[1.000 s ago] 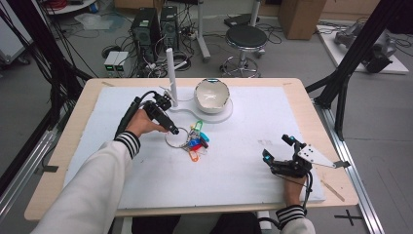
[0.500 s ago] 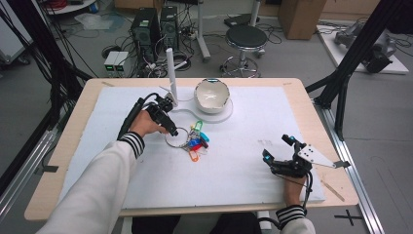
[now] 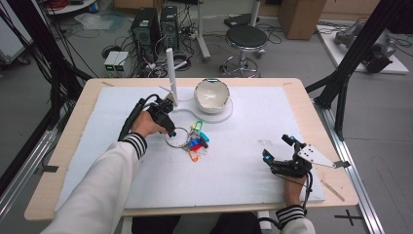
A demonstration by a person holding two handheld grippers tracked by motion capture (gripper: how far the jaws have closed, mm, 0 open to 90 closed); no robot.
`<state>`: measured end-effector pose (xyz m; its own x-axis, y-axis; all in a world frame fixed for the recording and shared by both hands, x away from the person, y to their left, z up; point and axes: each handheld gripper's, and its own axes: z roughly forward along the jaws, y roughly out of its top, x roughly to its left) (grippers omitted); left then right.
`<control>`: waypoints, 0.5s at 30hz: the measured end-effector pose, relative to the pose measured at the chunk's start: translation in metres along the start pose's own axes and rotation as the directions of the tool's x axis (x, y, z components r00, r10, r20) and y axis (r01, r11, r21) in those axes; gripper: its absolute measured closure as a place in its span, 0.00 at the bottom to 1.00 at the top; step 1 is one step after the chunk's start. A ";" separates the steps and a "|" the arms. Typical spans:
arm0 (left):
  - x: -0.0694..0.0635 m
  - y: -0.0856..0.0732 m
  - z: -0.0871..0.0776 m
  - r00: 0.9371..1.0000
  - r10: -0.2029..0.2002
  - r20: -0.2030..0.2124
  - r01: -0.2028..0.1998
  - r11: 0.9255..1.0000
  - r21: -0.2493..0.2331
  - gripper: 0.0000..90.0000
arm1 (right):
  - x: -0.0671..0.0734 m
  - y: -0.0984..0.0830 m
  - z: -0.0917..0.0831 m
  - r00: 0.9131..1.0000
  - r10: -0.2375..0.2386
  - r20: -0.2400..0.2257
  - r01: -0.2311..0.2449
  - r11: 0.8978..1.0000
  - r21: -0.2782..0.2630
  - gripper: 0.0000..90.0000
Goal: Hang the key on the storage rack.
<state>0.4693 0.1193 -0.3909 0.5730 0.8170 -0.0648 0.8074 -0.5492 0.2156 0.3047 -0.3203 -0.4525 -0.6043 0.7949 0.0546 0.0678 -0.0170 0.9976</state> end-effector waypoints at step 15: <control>-0.004 0.004 0.006 1.000 -0.025 -0.019 0.026 0.998 0.056 0.55 | 0.000 0.000 0.000 1.000 -0.007 0.000 0.007 1.000 -0.006 0.01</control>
<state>0.4710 0.1129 -0.3954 0.5497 0.8338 -0.0516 0.8287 -0.5365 0.1594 0.3048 -0.3203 -0.4525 -0.6046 0.7951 0.0476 0.0591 -0.0148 0.9981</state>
